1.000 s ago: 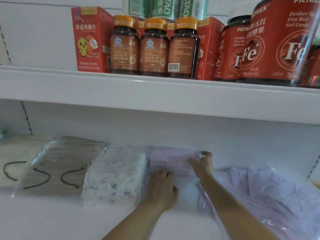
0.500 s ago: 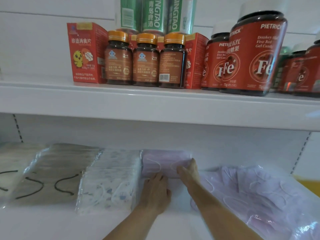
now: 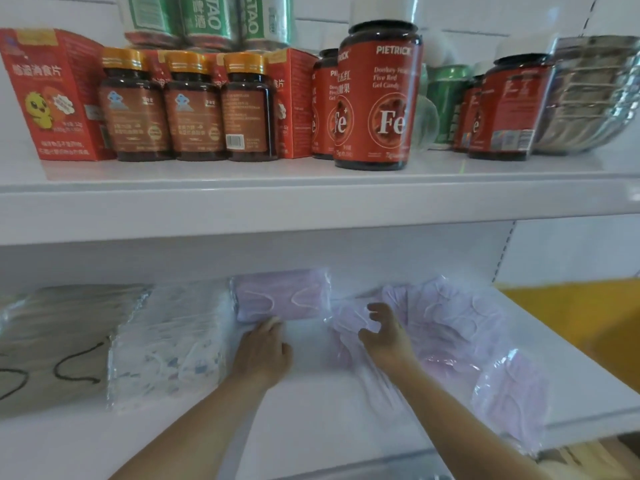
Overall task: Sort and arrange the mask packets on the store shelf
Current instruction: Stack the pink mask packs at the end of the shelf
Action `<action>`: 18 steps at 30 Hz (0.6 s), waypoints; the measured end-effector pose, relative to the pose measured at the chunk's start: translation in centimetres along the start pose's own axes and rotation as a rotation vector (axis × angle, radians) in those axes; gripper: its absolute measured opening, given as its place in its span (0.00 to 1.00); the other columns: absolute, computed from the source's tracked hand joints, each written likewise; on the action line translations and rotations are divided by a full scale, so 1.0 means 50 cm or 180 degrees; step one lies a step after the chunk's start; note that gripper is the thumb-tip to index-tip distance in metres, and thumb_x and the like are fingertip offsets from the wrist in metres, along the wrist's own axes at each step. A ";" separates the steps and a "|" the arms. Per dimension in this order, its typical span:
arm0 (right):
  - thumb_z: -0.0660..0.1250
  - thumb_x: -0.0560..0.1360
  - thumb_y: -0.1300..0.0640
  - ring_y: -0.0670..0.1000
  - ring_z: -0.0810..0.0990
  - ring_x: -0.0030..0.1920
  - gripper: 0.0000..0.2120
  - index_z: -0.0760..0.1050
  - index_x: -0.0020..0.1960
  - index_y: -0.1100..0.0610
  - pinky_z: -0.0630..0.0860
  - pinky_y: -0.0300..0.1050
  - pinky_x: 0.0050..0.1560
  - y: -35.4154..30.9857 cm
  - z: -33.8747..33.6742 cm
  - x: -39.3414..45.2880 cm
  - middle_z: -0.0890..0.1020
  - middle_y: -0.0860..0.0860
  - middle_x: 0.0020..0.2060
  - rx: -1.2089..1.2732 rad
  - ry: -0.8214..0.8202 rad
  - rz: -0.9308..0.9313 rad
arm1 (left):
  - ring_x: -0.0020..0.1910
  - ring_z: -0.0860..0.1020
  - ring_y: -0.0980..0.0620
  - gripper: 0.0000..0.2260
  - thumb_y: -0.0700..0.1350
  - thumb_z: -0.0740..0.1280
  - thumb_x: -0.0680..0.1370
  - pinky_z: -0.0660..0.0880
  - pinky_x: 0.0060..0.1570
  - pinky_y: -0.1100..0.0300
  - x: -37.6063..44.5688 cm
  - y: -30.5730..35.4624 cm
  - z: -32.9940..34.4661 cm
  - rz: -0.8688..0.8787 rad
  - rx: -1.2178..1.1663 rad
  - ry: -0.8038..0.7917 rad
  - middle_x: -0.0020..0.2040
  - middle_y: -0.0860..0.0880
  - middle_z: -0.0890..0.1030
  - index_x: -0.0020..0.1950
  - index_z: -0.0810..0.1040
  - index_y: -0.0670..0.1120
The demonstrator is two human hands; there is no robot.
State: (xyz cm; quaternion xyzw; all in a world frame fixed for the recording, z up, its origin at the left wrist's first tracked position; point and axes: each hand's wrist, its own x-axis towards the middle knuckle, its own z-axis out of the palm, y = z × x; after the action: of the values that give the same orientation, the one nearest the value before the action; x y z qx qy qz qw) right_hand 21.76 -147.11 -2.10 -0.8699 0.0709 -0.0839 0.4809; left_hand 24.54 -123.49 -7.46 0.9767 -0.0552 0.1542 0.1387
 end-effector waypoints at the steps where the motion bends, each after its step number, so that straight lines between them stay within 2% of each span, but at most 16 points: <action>1: 0.67 0.74 0.66 0.52 0.78 0.60 0.23 0.72 0.67 0.54 0.66 0.38 0.51 0.011 -0.011 -0.018 0.78 0.47 0.59 -0.0023 0.0106 -0.0068 | 0.66 0.78 0.44 0.27 0.47 0.56 0.71 0.74 0.64 0.51 0.000 0.000 -0.002 0.0009 0.0024 -0.0028 0.67 0.43 0.79 0.66 0.79 0.41; 3: 0.67 0.72 0.67 0.50 0.78 0.59 0.22 0.74 0.64 0.52 0.67 0.39 0.53 0.032 -0.031 -0.050 0.79 0.44 0.57 -0.0063 0.0369 -0.0185 | 0.62 0.80 0.42 0.26 0.47 0.56 0.70 0.77 0.60 0.50 0.003 0.001 -0.003 0.0016 0.0003 0.0001 0.63 0.43 0.81 0.64 0.80 0.41; 7: 0.67 0.72 0.65 0.50 0.76 0.60 0.20 0.75 0.62 0.50 0.72 0.44 0.56 0.082 -0.056 -0.102 0.79 0.44 0.57 -0.0622 0.0696 -0.0482 | 0.46 0.81 0.41 0.21 0.49 0.54 0.67 0.80 0.40 0.50 -0.008 0.006 0.004 0.0153 0.0017 0.0038 0.47 0.46 0.81 0.49 0.82 0.45; 11: 0.67 0.75 0.59 0.56 0.77 0.62 0.17 0.78 0.64 0.52 0.73 0.52 0.61 0.118 -0.055 -0.128 0.81 0.49 0.60 -0.1271 0.0712 -0.0418 | 0.44 0.81 0.42 0.15 0.50 0.56 0.69 0.78 0.38 0.51 -0.037 0.063 0.010 0.0369 0.0102 -0.0143 0.45 0.48 0.80 0.44 0.80 0.47; 13: 0.66 0.76 0.58 0.55 0.77 0.63 0.17 0.78 0.64 0.51 0.73 0.53 0.61 0.116 -0.052 -0.131 0.81 0.48 0.60 -0.1322 0.0692 -0.0460 | 0.48 0.81 0.41 0.15 0.52 0.58 0.72 0.77 0.45 0.48 -0.055 0.122 0.018 0.0447 0.0076 -0.0245 0.48 0.46 0.80 0.48 0.80 0.47; 14: 0.65 0.76 0.58 0.54 0.77 0.63 0.17 0.78 0.64 0.50 0.73 0.53 0.62 0.114 -0.051 -0.130 0.81 0.48 0.60 -0.1329 0.0682 -0.0464 | 0.56 0.79 0.41 0.16 0.54 0.58 0.75 0.75 0.54 0.45 -0.059 0.155 0.019 0.0404 0.0023 -0.0355 0.55 0.46 0.79 0.54 0.80 0.48; 16: 0.64 0.75 0.58 0.54 0.78 0.62 0.17 0.79 0.63 0.50 0.74 0.53 0.61 0.111 -0.056 -0.130 0.82 0.47 0.59 -0.1299 0.0675 -0.0460 | 0.72 0.67 0.44 0.19 0.57 0.56 0.80 0.63 0.70 0.43 -0.058 0.216 0.011 0.0046 -0.0061 -0.0883 0.69 0.47 0.71 0.67 0.73 0.51; 17: 0.63 0.73 0.58 0.55 0.79 0.61 0.18 0.79 0.61 0.51 0.75 0.53 0.60 0.112 -0.060 -0.131 0.82 0.47 0.58 -0.1231 0.0671 -0.0431 | 0.74 0.64 0.45 0.18 0.57 0.57 0.80 0.60 0.73 0.43 -0.052 0.240 0.009 -0.0142 -0.0188 -0.1073 0.71 0.47 0.69 0.66 0.73 0.52; 18: 0.61 0.72 0.57 0.55 0.79 0.60 0.19 0.80 0.61 0.51 0.76 0.53 0.59 0.114 -0.063 -0.132 0.83 0.48 0.57 -0.1132 0.0671 -0.0395 | 0.73 0.65 0.44 0.14 0.57 0.58 0.79 0.62 0.72 0.44 -0.045 0.260 0.003 -0.0304 -0.0381 -0.1155 0.69 0.47 0.70 0.60 0.74 0.52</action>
State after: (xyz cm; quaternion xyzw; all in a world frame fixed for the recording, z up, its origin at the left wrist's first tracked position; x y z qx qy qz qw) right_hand 14.38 -151.37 -5.78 -0.9301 0.0808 -0.1899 0.3037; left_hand 20.52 -135.82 -5.02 0.9800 -0.0419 -0.0346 0.1916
